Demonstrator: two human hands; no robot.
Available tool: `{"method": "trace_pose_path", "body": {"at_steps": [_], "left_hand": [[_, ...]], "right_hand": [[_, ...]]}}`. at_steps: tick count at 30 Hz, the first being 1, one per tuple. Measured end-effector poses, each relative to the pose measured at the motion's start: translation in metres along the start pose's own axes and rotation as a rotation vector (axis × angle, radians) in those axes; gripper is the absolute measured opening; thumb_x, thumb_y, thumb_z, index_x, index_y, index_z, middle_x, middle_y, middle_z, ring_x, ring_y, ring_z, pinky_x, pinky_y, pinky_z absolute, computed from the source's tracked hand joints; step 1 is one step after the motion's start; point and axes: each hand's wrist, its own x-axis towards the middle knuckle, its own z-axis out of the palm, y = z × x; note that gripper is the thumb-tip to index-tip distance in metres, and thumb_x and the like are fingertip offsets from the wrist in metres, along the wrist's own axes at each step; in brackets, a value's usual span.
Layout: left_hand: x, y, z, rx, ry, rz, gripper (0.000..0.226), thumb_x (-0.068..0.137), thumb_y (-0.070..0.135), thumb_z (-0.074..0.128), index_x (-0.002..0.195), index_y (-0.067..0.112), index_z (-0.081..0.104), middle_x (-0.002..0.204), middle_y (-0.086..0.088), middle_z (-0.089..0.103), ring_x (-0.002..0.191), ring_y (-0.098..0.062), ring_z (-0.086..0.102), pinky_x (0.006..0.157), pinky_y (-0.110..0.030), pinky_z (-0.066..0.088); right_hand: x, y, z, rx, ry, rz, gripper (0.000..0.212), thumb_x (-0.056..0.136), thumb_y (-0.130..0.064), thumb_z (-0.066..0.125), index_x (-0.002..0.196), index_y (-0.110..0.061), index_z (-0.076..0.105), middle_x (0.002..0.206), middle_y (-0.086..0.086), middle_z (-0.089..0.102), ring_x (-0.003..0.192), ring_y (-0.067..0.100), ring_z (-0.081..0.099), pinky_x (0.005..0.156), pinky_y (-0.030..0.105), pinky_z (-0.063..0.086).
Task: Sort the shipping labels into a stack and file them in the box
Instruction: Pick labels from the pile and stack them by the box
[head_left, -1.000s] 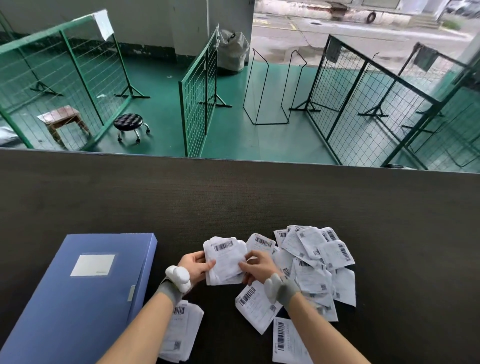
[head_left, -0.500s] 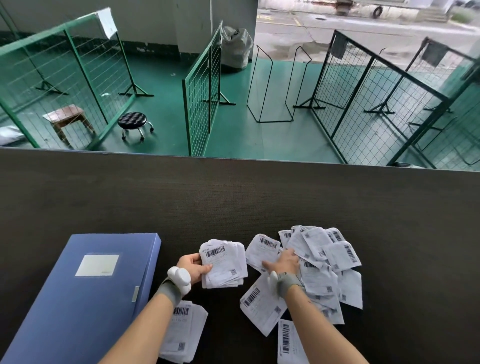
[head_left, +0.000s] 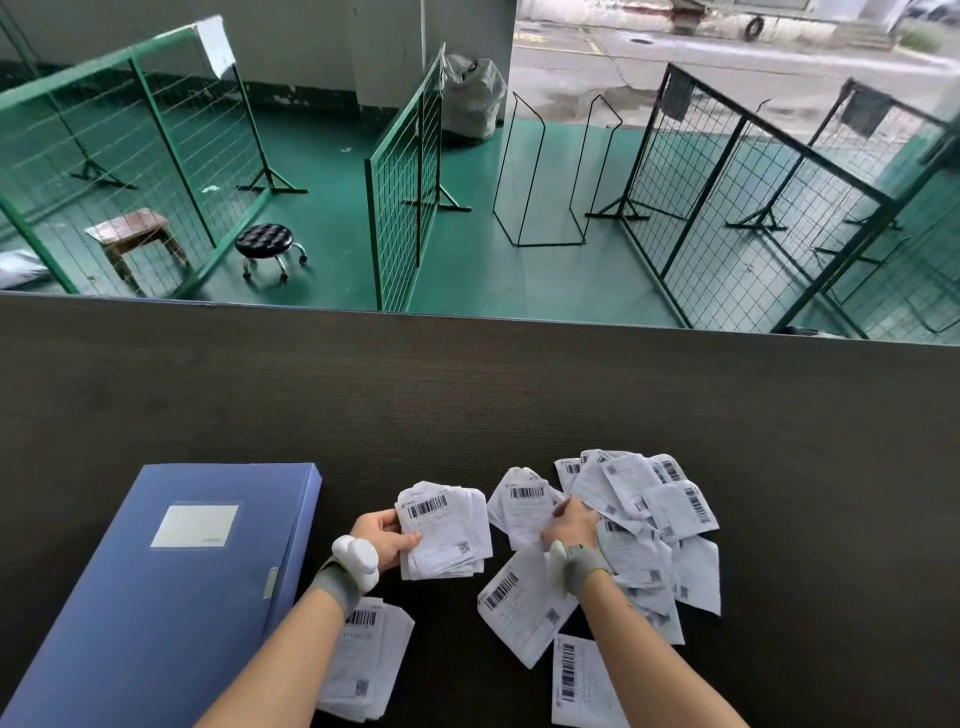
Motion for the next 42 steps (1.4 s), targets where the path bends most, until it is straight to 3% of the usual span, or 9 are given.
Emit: {"method": "trace_pose_path", "body": {"at_steps": [4, 8, 12, 15, 19, 28, 34, 39, 42], "left_hand": [[-0.003, 0.0, 0.0, 0.002, -0.002, -0.003, 0.041, 0.081, -0.014, 0.06, 0.12, -0.005, 0.055, 0.113, -0.022, 0.065, 0.107, -0.038, 0.063, 0.095, -0.054, 0.05], [-0.004, 0.001, -0.001, -0.003, 0.0, -0.008, 0.043, 0.081, -0.014, 0.06, 0.122, -0.005, 0.054, 0.117, -0.023, 0.064, 0.108, -0.038, 0.062, 0.094, -0.054, 0.05], [-0.003, -0.001, -0.005, -0.013, 0.031, -0.007, 0.043, 0.081, -0.015, 0.059, 0.122, -0.006, 0.054, 0.115, -0.025, 0.064, 0.106, -0.039, 0.063, 0.094, -0.056, 0.049], [-0.002, -0.001, -0.006, -0.031, 0.066, -0.013, 0.043, 0.08, -0.018, 0.058, 0.122, -0.008, 0.055, 0.114, -0.027, 0.064, 0.102, -0.039, 0.063, 0.095, -0.055, 0.048], [-0.005, 0.002, -0.001, -0.079, 0.065, -0.002, 0.037, 0.082, -0.016, 0.058, 0.119, -0.009, 0.056, 0.114, -0.027, 0.063, 0.098, -0.037, 0.062, 0.09, -0.051, 0.051], [-0.013, 0.01, 0.005, -0.175, -0.069, 0.071, 0.026, 0.085, -0.008, 0.059, 0.108, 0.003, 0.06, 0.103, -0.014, 0.067, 0.088, -0.026, 0.066, 0.064, -0.033, 0.061], [-0.011, 0.008, -0.001, -0.081, -0.063, 0.095, 0.036, 0.08, -0.012, 0.062, 0.112, 0.003, 0.059, 0.111, -0.017, 0.065, 0.104, -0.035, 0.063, 0.087, -0.049, 0.055], [-0.008, 0.012, -0.002, 0.025, -0.015, 0.191, 0.038, 0.078, -0.011, 0.064, 0.108, 0.012, 0.062, 0.112, -0.011, 0.066, 0.108, -0.028, 0.061, 0.096, -0.052, 0.049], [-0.01, 0.015, -0.001, 0.111, 0.006, 0.273, 0.038, 0.077, -0.01, 0.065, 0.107, 0.013, 0.064, 0.109, -0.008, 0.068, 0.105, -0.022, 0.062, 0.091, -0.044, 0.053]], "right_hand": [[-0.003, 0.001, -0.005, 0.036, 0.008, 0.011, 0.03, 0.087, 0.0, 0.057, 0.115, -0.005, 0.049, 0.123, 0.018, 0.039, 0.086, 0.024, 0.046, 0.082, 0.031, 0.045], [-0.006, 0.0, -0.006, 0.179, -0.011, 0.046, 0.03, 0.079, 0.003, 0.058, 0.108, -0.005, 0.056, 0.1, 0.01, 0.053, 0.098, 0.028, 0.057, 0.089, 0.032, 0.05], [-0.013, -0.012, -0.014, 0.304, -0.054, 0.118, 0.014, 0.085, -0.003, 0.063, 0.098, -0.003, 0.065, 0.111, 0.013, 0.065, 0.094, 0.026, 0.059, 0.085, 0.028, 0.05], [-0.009, -0.025, -0.016, 0.507, -0.188, 0.108, 0.03, 0.092, 0.001, 0.057, 0.12, 0.009, 0.058, 0.091, 0.01, 0.064, 0.091, 0.026, 0.064, 0.085, 0.031, 0.054], [-0.02, -0.044, -0.016, 0.8, -0.29, 0.164, 0.023, 0.084, 0.013, 0.062, 0.099, -0.005, 0.063, 0.095, 0.017, 0.064, 0.093, 0.027, 0.065, 0.092, 0.042, 0.056], [-0.065, -0.042, 0.009, 0.3, -0.316, -0.251, 0.032, 0.079, 0.001, 0.072, 0.105, -0.01, 0.057, 0.095, 0.005, 0.065, 0.087, 0.016, 0.066, 0.073, 0.028, 0.059], [-0.064, -0.043, 0.011, 0.108, -0.354, -0.412, 0.036, 0.075, -0.008, 0.077, 0.105, -0.017, 0.058, 0.095, -0.001, 0.063, 0.086, 0.011, 0.062, 0.082, 0.03, 0.058], [-0.056, -0.045, 0.005, 0.16, -0.262, -0.415, 0.081, 0.057, -0.03, 0.09, 0.125, -0.024, 0.046, 0.12, -0.006, 0.049, 0.113, 0.013, 0.047, 0.099, 0.034, 0.046], [-0.056, -0.045, 0.0, 0.201, -0.36, -0.484, 0.045, 0.067, -0.016, 0.085, 0.107, -0.021, 0.063, 0.103, -0.009, 0.065, 0.097, 0.006, 0.061, 0.082, 0.022, 0.051]]}}
